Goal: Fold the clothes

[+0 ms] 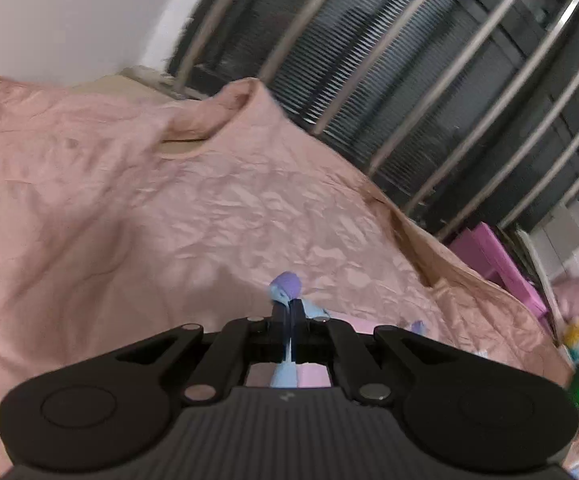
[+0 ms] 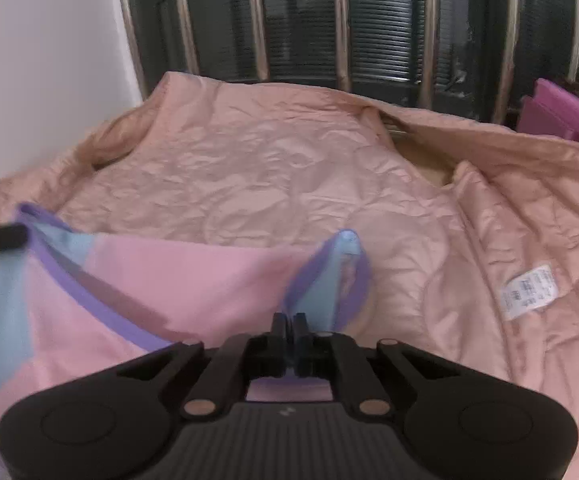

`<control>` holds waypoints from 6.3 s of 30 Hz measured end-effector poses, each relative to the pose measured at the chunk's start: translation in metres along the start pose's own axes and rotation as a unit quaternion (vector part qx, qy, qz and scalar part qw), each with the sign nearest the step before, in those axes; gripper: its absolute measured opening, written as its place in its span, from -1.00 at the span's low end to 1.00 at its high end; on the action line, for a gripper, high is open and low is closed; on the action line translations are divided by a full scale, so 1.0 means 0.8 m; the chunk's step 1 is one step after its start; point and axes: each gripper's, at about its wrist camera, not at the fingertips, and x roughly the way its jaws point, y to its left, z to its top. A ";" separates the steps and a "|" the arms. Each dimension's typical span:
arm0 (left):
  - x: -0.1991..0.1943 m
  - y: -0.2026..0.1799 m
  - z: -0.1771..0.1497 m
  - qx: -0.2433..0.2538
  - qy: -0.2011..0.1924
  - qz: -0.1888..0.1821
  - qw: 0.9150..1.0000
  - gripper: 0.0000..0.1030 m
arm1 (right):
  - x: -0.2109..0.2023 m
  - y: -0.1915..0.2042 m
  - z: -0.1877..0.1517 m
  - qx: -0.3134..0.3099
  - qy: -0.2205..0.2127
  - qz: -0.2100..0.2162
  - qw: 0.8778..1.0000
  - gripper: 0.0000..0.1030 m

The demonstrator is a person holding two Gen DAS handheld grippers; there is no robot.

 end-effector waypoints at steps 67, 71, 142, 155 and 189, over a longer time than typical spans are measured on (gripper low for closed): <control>-0.243 -0.031 -0.287 0.256 -0.003 0.029 0.966 -0.42 | -0.301 0.026 -0.259 -0.001 -0.080 0.085 0.993 -0.77; -0.220 -0.047 -0.307 0.297 0.018 0.058 0.953 -0.47 | -0.284 0.049 -0.275 -0.028 -0.057 0.086 0.994 -0.71; -0.257 -0.006 -0.281 0.215 0.011 0.039 0.976 0.05 | -0.313 0.054 -0.272 -0.029 -0.077 0.122 0.989 -0.40; -0.248 -0.033 -0.326 0.253 0.020 0.068 0.965 -0.95 | -0.308 0.089 -0.312 -0.052 -0.058 0.095 0.992 -0.82; -0.260 0.002 -0.256 0.212 0.023 -0.005 0.977 -0.31 | -0.332 0.199 -0.323 -0.121 -0.076 0.240 0.960 -0.48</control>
